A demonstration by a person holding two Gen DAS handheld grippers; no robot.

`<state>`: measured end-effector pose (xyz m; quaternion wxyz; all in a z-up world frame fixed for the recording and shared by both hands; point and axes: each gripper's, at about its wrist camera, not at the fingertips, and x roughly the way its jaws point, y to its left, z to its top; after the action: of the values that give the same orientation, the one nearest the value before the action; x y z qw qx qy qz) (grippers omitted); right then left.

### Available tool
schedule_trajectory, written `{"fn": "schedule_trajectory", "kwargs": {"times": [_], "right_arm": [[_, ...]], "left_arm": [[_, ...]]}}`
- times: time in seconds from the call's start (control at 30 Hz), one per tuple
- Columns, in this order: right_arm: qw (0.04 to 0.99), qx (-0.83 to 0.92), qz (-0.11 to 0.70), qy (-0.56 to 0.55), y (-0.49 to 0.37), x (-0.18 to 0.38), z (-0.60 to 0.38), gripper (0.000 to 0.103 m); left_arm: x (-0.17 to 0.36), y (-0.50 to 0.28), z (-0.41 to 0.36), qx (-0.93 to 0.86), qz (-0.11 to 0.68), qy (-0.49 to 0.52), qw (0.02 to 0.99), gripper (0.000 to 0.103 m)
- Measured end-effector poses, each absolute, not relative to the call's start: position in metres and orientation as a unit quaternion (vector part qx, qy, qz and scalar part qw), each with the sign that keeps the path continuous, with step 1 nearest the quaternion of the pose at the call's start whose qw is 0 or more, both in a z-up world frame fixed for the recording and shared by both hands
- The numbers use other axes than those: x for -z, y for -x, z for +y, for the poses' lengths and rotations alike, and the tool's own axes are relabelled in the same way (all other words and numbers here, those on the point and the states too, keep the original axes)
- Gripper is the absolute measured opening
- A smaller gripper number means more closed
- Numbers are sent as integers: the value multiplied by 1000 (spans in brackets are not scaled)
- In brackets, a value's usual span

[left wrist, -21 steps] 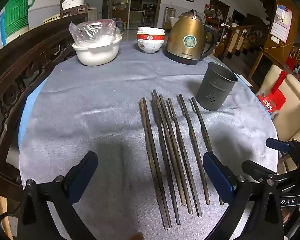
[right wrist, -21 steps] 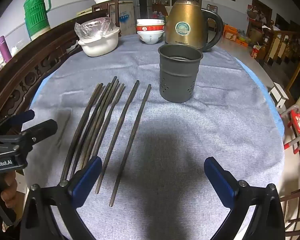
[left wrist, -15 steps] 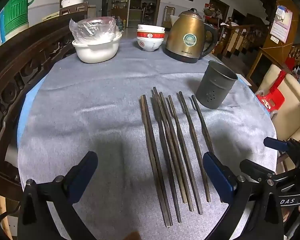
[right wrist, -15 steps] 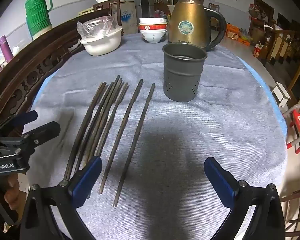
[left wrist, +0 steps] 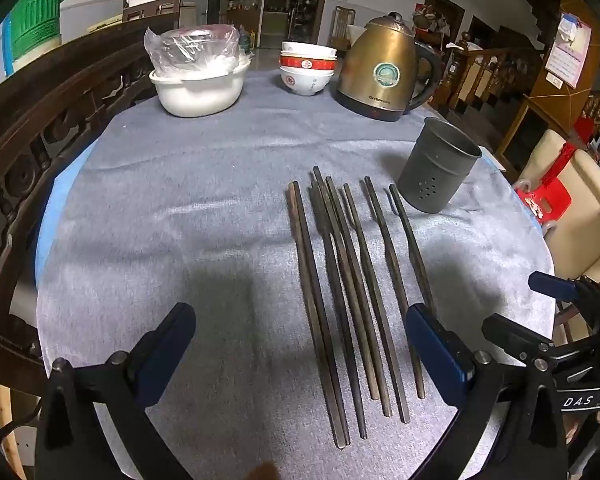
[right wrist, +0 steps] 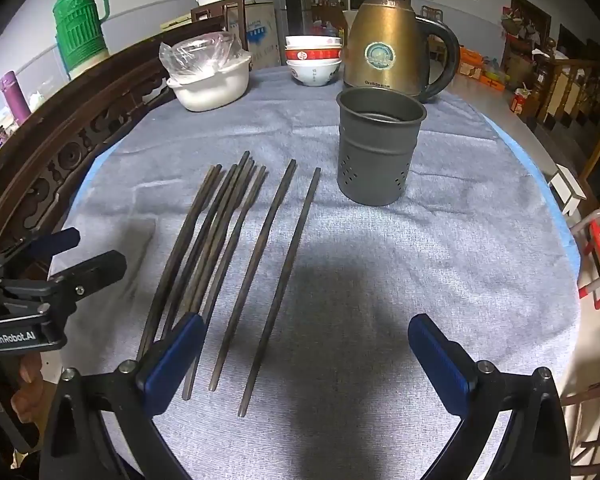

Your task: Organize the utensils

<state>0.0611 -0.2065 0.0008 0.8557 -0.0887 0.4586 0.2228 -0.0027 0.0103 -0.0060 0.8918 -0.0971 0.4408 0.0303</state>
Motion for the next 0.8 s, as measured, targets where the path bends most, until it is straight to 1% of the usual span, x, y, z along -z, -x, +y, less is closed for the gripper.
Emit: {"fn": "schedule_trajectory", "kwargs": {"times": [0.8], "right_arm": [[854,-228,460,86,-60,-3,-204,103]], "left_arm": [[9,2,9,-13,470,107,876,103]]}}
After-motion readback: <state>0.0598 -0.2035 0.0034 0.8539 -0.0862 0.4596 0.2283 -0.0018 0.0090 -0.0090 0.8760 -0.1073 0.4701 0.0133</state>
